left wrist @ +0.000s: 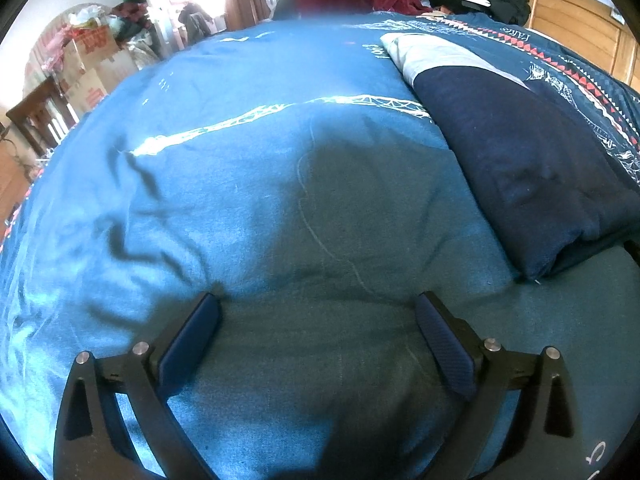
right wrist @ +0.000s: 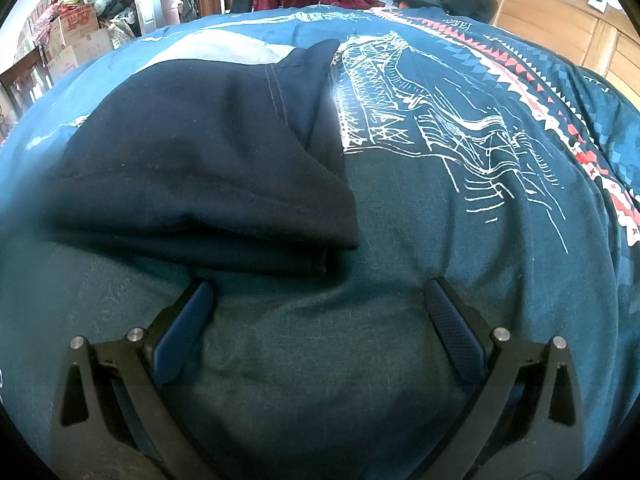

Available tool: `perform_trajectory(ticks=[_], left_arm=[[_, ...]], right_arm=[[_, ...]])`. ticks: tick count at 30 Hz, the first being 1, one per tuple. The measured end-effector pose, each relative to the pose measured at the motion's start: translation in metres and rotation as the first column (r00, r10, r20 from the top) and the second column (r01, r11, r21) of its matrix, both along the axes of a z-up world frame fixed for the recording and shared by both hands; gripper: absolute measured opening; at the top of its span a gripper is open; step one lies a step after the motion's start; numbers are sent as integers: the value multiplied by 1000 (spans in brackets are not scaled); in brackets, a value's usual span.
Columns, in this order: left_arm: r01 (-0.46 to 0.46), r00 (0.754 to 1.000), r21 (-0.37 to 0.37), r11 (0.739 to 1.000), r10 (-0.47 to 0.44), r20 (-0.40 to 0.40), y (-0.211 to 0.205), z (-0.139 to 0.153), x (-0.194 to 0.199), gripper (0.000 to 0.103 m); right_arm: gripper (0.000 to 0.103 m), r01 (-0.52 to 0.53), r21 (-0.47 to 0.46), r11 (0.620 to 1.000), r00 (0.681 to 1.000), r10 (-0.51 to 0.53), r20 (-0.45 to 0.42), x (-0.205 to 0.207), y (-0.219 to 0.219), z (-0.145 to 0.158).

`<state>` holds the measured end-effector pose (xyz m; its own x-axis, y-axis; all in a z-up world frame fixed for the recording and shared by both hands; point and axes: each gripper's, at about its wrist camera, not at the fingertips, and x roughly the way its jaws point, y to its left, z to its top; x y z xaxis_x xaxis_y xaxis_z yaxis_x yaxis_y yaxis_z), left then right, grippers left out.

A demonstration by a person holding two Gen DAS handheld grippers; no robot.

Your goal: Fold large clothes

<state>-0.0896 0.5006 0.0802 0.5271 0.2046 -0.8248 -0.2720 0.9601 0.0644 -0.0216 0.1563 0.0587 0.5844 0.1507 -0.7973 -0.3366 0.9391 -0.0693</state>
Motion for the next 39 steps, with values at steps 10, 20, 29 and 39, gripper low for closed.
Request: perform_trajectory(ticks=[10, 20, 29, 39], left_arm=[[1, 1000, 5, 1000, -1, 3, 0, 1, -2, 101], [1, 1000, 8, 1000, -1, 6, 0, 1, -4, 102], [-1, 1000, -8, 1000, 1, 4, 3, 0, -3, 103], [-2, 1000, -3, 1000, 2, 6, 3, 1, -4, 103]], right_arm=[[103, 0, 0, 1000, 1000, 0, 0, 0, 0, 0], [103, 0, 0, 1000, 1000, 0, 0, -1, 0, 0], [103, 0, 0, 1000, 1000, 0, 0, 0, 0, 0], [103, 0, 0, 1000, 1000, 0, 0, 0, 0, 0]])
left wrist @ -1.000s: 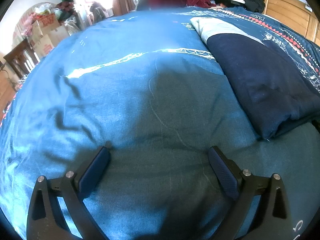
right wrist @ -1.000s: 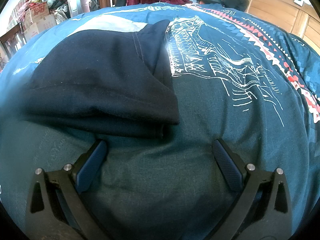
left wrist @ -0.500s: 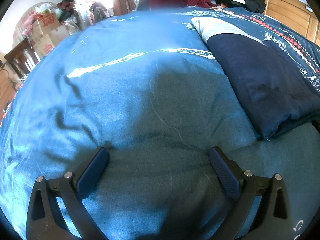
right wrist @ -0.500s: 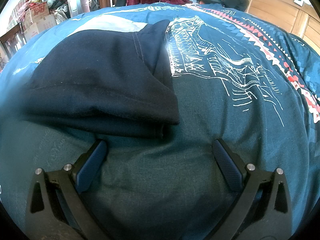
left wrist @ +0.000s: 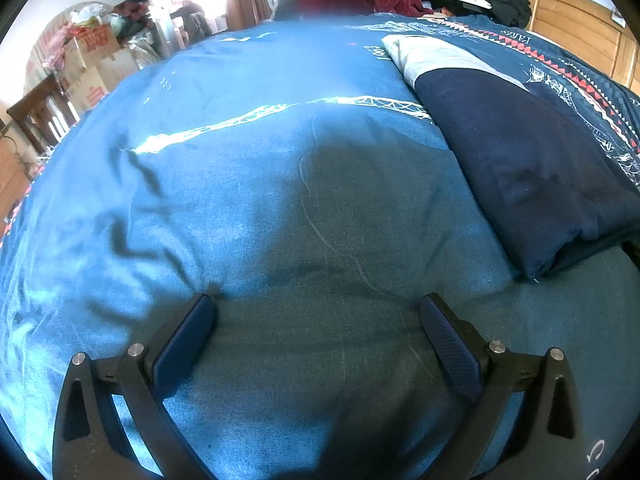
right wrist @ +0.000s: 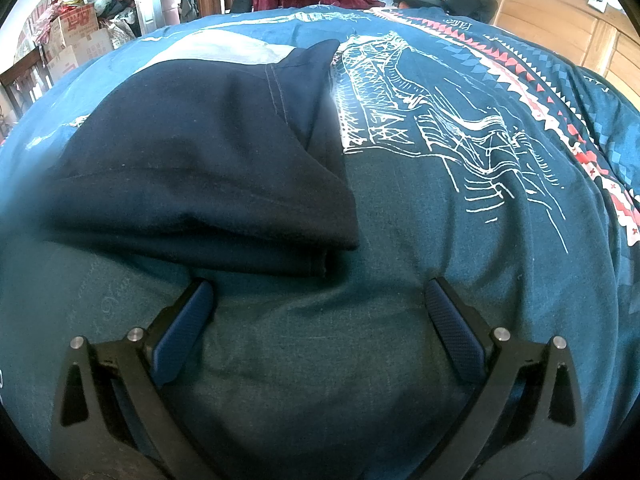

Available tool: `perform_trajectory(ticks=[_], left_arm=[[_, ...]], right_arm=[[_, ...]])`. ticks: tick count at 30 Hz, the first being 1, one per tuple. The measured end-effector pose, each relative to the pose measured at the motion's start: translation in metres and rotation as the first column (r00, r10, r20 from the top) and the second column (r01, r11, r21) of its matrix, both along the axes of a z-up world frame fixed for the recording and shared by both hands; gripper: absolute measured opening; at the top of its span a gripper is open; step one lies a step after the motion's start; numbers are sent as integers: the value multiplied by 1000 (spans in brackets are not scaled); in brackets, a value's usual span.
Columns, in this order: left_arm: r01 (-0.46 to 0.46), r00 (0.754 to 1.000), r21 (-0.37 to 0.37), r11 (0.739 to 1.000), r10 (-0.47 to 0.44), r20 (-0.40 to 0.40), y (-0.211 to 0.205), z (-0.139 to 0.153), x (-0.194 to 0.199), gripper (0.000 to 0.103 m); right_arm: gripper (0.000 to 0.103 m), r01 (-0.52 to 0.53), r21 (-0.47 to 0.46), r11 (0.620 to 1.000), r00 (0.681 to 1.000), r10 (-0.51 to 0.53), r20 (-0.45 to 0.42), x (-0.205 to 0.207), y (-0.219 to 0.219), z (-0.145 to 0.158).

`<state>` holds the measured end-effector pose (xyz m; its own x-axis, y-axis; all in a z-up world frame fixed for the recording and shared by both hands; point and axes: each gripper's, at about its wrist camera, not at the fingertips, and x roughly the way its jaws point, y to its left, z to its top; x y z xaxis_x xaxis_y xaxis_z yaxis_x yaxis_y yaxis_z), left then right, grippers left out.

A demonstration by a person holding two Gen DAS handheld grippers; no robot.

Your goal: Fold large clothes

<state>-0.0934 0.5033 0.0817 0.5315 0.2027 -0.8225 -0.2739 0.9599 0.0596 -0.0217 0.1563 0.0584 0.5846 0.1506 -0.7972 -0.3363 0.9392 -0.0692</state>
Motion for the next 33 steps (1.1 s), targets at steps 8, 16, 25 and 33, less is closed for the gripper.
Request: perform_trajectory(ticks=[8, 16, 25, 33], left_arm=[[1, 1000, -5, 1000, -1, 3, 0, 1, 0, 103], [0, 1000, 0, 1000, 0, 0, -1, 1, 0, 103], [-3, 1000, 7, 1000, 3, -6, -1, -1, 1, 103], [-4, 1000, 0, 1000, 4, -4, 0, 0, 1, 103]], right_arm=[[103, 0, 0, 1000, 1000, 0, 0, 0, 0, 0], [103, 0, 0, 1000, 1000, 0, 0, 0, 0, 0], [103, 0, 0, 1000, 1000, 0, 0, 0, 0, 0], [103, 0, 0, 1000, 1000, 0, 0, 0, 0, 0]])
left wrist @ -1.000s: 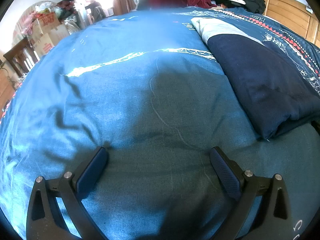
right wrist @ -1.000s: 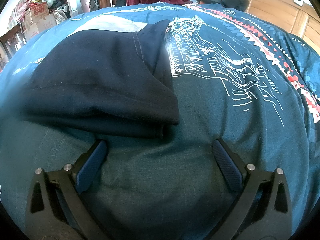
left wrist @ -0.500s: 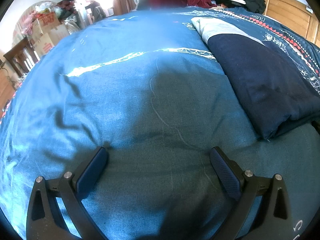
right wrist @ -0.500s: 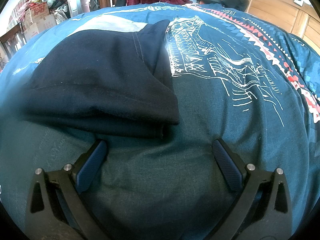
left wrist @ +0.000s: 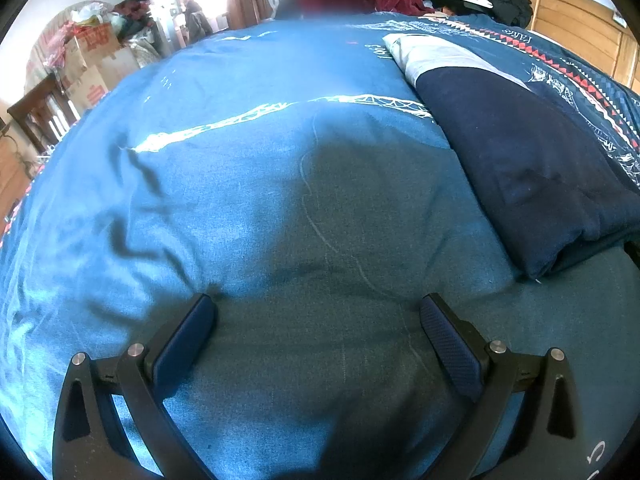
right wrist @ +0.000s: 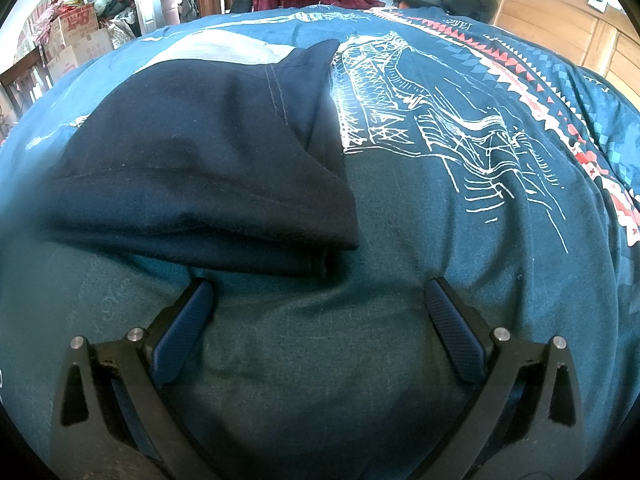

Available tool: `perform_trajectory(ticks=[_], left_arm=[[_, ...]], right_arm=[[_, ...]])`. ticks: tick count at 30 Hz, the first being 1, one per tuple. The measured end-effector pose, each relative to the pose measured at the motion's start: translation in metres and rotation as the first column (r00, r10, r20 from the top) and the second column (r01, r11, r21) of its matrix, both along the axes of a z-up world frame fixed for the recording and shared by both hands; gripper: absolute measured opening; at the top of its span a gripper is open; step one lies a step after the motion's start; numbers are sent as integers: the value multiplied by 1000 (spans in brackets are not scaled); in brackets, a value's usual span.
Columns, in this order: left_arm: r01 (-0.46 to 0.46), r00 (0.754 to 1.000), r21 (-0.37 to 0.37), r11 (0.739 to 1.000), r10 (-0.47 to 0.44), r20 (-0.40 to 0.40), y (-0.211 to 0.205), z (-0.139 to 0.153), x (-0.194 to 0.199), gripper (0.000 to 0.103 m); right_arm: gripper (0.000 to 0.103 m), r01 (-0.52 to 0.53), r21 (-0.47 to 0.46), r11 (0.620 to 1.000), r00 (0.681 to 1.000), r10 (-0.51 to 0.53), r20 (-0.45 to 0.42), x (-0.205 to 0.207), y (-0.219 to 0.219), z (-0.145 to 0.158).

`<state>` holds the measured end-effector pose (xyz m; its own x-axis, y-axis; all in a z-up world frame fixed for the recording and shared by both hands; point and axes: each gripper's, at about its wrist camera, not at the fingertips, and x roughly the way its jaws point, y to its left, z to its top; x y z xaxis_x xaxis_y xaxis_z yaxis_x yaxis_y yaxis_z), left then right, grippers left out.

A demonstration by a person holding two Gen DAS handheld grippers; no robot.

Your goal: Fold large clothes

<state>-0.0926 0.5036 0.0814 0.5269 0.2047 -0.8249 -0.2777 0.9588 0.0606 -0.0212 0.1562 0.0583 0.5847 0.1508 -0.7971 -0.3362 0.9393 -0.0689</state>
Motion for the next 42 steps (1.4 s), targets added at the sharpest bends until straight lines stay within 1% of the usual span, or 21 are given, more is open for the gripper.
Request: perform_trajectory(ticks=[10, 15, 18, 20, 24, 27, 42], left_arm=[[2, 1000, -21, 1000, -2, 2, 2, -1, 0, 103], [3, 1000, -20, 1000, -3, 2, 1, 0, -1, 103], [3, 1000, -20, 1000, -3, 1, 1, -1, -1, 103], [3, 1000, -19, 1000, -3, 1, 1, -1, -1, 103], [3, 1000, -18, 1000, -3, 0, 1, -1, 0, 103], [2, 1000, -16, 1000, -2, 0, 2, -1, 0, 103], [2, 1000, -9, 1000, -2, -5, 2, -3, 2, 103]], right_arm=[[103, 0, 0, 1000, 1000, 0, 0, 0, 0, 0], [103, 0, 0, 1000, 1000, 0, 0, 0, 0, 0], [103, -1, -25, 1000, 1000, 1, -5, 3, 4, -1], [103, 1, -8, 1000, 1000, -1, 5, 2, 2, -1], [103, 0, -8, 1000, 1000, 0, 2, 2, 2, -1], [103, -1, 14, 1000, 1000, 2, -7, 5, -1, -2], [103, -4, 21, 1000, 1000, 4, -8, 7, -2, -2]])
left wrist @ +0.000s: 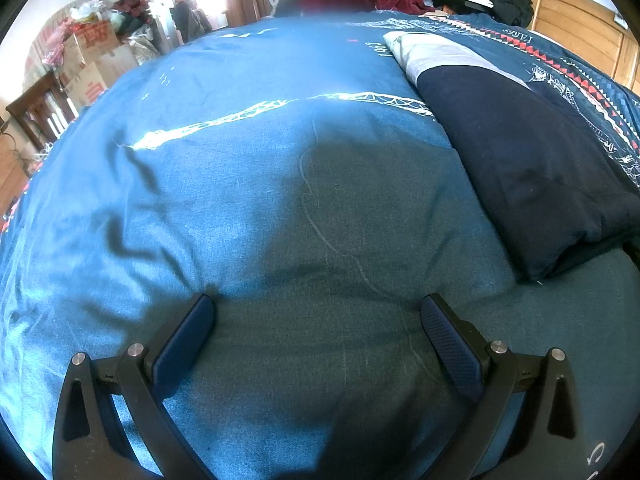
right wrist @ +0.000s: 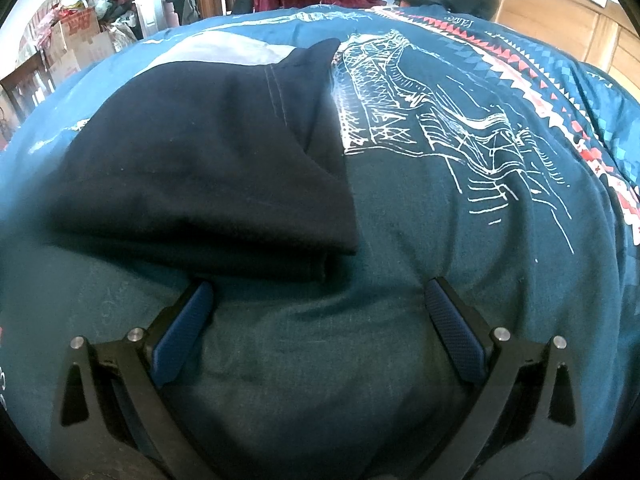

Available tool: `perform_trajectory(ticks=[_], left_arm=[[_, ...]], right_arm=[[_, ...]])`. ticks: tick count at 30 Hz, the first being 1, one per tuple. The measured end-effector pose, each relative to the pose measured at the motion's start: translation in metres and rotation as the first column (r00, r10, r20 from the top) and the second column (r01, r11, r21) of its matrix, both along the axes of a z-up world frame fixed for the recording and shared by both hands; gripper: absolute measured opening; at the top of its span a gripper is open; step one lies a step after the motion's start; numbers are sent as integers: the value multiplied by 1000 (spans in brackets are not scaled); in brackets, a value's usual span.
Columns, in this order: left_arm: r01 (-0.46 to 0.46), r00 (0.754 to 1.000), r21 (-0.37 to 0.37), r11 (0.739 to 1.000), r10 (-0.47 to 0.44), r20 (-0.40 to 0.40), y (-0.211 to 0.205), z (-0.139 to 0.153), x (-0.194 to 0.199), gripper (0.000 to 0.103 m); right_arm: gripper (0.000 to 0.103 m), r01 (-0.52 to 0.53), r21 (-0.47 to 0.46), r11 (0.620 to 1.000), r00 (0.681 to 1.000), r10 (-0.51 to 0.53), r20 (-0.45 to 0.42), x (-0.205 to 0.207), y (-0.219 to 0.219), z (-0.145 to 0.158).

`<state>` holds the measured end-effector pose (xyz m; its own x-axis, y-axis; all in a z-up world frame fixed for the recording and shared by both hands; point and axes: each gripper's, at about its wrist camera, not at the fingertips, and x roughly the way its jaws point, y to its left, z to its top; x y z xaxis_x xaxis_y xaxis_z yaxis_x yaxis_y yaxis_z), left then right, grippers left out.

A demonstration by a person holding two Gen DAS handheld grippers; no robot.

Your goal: Fold large clothes

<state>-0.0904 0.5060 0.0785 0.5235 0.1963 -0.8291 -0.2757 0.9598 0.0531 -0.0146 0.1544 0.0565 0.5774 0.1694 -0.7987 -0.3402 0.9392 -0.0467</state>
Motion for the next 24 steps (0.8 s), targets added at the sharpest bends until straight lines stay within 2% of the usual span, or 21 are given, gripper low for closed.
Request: perform_trajectory(ticks=[8, 11, 15, 18, 21, 24], left_arm=[[0, 1000, -2, 1000, 0, 0, 0, 0, 0, 103], [1, 1000, -8, 1000, -1, -1, 1, 0, 0, 103], [2, 1000, -23, 1000, -2, -6, 4, 0, 0, 103], [3, 1000, -42, 999, -3, -7, 6, 0, 0, 103], [6, 1000, -42, 999, -7, -18, 5, 1, 2, 103], [14, 1000, -62, 998, -15, -21, 7, 2, 1, 103]], right_arm=[[103, -26, -10, 1000, 1000, 26, -1, -1, 1, 4], [103, -21, 45, 999, 999, 19, 43, -6, -6, 22], [103, -66, 155, 986, 979, 34, 203, -31, -13, 87], [103, -149, 199, 969, 945, 80, 317, -56, -6, 145], [103, -193, 153, 969, 900, 112, 422, -84, 7, 198], [103, -157, 74, 985, 818, 88, 568, -118, 20, 240]])
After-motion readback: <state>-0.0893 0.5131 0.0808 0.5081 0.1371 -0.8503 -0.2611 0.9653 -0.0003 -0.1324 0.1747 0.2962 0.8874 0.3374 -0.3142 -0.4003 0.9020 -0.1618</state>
